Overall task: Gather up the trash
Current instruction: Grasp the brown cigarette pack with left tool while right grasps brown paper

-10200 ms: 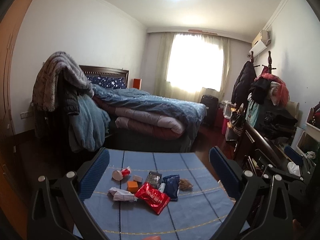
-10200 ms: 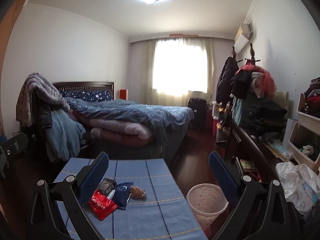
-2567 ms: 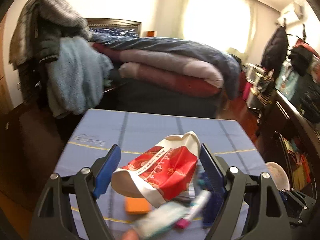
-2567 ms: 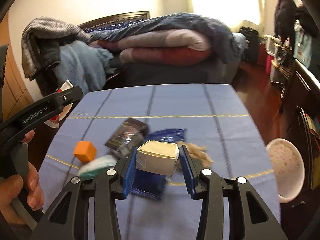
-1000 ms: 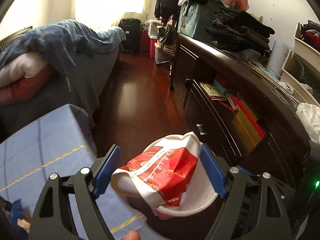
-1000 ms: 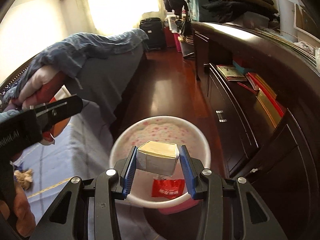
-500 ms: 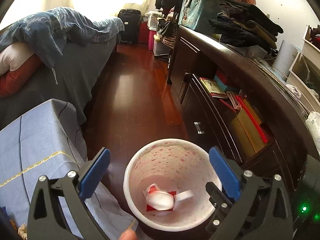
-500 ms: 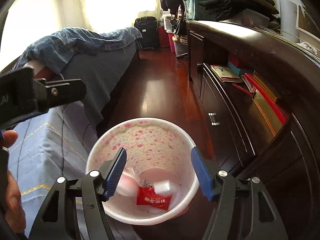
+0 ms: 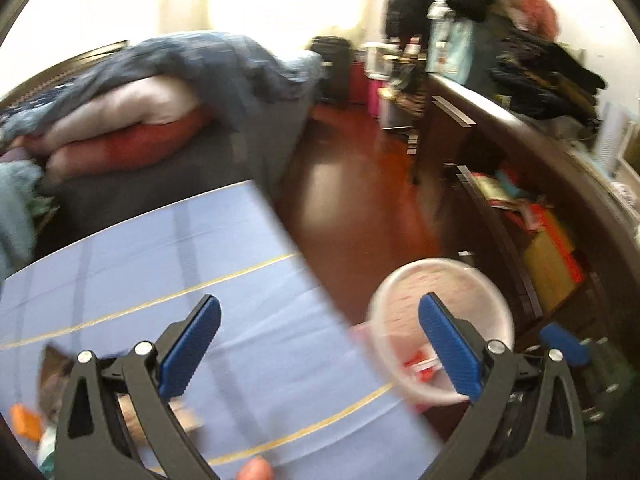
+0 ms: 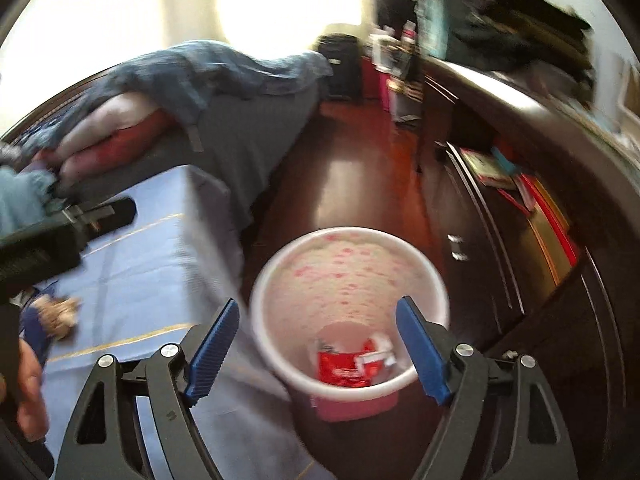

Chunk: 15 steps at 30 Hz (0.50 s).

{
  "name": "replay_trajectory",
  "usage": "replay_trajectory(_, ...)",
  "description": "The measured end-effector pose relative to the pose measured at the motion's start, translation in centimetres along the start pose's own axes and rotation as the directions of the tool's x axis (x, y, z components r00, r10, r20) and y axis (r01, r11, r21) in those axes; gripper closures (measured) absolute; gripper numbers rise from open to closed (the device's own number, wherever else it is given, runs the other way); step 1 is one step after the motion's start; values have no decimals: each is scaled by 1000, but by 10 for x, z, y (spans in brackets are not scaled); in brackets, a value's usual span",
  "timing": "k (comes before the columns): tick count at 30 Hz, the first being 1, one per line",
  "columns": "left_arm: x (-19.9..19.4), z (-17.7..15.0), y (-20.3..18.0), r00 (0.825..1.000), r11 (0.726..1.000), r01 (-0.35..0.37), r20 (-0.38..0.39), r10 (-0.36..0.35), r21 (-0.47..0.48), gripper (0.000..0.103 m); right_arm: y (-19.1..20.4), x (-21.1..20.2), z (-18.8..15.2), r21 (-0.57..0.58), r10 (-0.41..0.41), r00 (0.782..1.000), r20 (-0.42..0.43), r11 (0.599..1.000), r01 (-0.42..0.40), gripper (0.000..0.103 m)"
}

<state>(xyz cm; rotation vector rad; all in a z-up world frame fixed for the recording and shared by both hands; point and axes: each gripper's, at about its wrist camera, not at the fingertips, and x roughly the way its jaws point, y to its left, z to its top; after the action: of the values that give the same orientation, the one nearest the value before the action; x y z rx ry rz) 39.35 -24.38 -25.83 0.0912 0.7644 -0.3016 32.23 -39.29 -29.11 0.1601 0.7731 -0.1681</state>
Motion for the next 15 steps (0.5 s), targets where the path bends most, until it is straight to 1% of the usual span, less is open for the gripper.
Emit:
replay_trajectory(3,-17,-16,39,996,995,-88,-14,88,-44,4,32,-17,-2,-64,59,998,14,996,-58,21)
replay_trajectory(5,-29,-24,70,990,985,-142,-21,141,-101,4,48,-26,-3,-93,101,995,16,991,-99,21)
replay_trajectory(6,-35,-28,88,986,977,-165,-25,163,-136,4,56,-29,-4,-106,113,993,15,988,-111,21)
replay_trajectory(8,-43,-33,111,979,964,-203,-29,201,-173,4,74,-35,-7,-136,145,989,11,980,-142,21)
replay_trajectory(9,-45,-35,123,974,955,-228,-34,225,-189,4,81,-37,-8,-151,155,988,7,977,-152,21)
replay_trajectory(10,-47,-36,141,964,941,-265,-45,261,-212,4,88,-39,-9,-164,163,987,4,973,-161,21)
replay_trajectory(13,-43,-40,177,952,917,-307,-83,296,-253,4,110,-44,-14,-203,195,981,-11,960,-194,21)
replay_trajectory(15,-35,-43,201,946,903,-323,-117,302,-282,4,121,-46,-16,-223,210,978,-18,952,-208,21)
